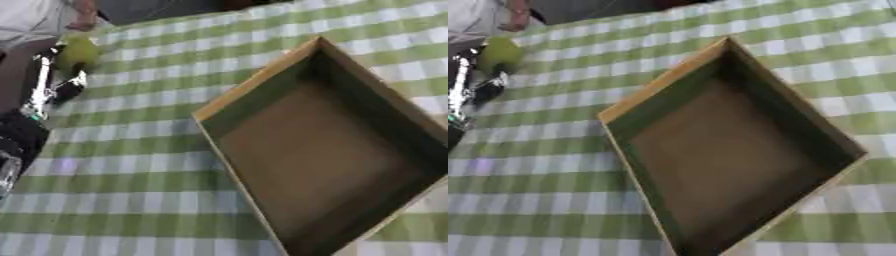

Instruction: Pick up objects on the table and place them in the box.

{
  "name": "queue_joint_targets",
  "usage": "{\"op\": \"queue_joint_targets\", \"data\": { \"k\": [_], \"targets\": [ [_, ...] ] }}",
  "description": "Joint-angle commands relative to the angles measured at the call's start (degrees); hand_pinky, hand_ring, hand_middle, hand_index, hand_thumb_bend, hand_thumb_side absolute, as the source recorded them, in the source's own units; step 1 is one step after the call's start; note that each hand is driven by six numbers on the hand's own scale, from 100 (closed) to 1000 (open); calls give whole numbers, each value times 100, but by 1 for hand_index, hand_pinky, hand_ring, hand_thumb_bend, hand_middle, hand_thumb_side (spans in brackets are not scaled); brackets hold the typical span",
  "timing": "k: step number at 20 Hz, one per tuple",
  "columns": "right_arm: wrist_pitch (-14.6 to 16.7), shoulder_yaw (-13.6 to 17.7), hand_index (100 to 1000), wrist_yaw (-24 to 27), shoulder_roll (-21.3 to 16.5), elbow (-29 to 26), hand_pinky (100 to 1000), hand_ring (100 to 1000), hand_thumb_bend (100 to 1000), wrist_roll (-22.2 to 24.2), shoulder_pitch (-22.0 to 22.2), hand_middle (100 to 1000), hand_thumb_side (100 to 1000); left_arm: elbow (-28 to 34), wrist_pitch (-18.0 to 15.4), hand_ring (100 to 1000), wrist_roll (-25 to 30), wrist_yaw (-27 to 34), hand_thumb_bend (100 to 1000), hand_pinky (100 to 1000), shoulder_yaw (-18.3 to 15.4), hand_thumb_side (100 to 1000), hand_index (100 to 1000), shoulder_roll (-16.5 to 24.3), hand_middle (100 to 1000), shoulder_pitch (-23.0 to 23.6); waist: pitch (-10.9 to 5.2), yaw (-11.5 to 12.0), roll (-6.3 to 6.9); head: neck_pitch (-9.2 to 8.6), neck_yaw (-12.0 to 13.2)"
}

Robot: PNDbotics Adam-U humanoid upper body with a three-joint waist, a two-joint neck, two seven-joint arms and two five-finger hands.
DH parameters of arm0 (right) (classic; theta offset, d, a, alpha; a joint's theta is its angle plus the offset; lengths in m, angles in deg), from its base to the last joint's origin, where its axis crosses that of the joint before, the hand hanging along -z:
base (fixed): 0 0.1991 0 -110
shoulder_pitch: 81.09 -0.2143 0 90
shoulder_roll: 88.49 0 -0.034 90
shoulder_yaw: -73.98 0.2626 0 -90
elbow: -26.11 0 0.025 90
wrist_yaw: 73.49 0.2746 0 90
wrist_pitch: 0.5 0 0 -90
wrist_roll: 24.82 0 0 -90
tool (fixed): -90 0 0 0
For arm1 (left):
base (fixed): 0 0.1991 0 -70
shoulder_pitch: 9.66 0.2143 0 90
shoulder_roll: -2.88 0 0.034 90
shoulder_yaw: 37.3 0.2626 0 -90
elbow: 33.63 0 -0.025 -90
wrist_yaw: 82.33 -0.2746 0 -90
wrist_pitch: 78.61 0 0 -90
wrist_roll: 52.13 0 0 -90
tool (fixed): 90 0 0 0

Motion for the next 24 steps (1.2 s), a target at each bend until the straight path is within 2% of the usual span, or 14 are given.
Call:
{"op": "queue_joint_targets", "data": {
  "k": [1, 4, 8, 9, 11, 13, 16, 24],
  "targets": [
    [32, 48, 712, 21, -72, -8, 837, 794, 100, 4, -24, 535, 541, 18, -1028, 794, -1232, 256, 100, 633, 6, 203, 667, 191, 560, -65, -132, -12, -64, -103, -9],
    [34, 53, 711, 17, -67, 8, 837, 794, 100, -5, -23, 534, 542, 18, -1028, 755, -1290, 446, 100, 593, 63, 267, 619, 177, 515, -123, -128, -12, -65, -101, 4],
    [24, 60, 711, -2, -55, 20, 837, 794, 100, -6, -16, 533, 543, 18, -1028, 710, -1449, 587, 100, 553, 105, 202, 535, 177, 458, -157, -118, -20, -55, -87, 28],
    [21, 64, 711, -4, -53, 22, 837, 794, 100, -8, -13, 533, 544, 18, -1028, 695, -1509, 606, 100, 542, 111, 158, 492, 177, 446, -158, -118, -23, -50, -82, 20],
    [14, 69, 711, -9, -49, 23, 837, 794, 100, -12, -7, 532, 544, 26, -1028, 688, -1650, 623, 100, 534, 122, 136, 437, 176, 453, -161, -120, -25, -43, -77, -9],
    [5, 75, 710, -14, -45, 21, 836, 794, 100, -17, -3, 531, 544, 55, -1028, 675, -1787, 594, 100, 526, 130, 101, 421, 168, 444, -163, -125, -25, -42, -72, -28],
    [-9, 84, 710, -23, -38, 19, 836, 793, 100, -28, 10, 531, 544, 232, -1028, 661, -1874, 455, 100, 519, 73, 100, 433, 132, 435, -186, -140, -10, -54, -58, -58],
    [-58, 88, 709, -47, -7, -12, 833, 791, 100, -66, 29, 529, 543, 762, -1028, 650, -1505, 182, 100, 530, -378, 100, 444, 96, 425, -189, -239, 43, -116, 12, -197]
  ]
}}
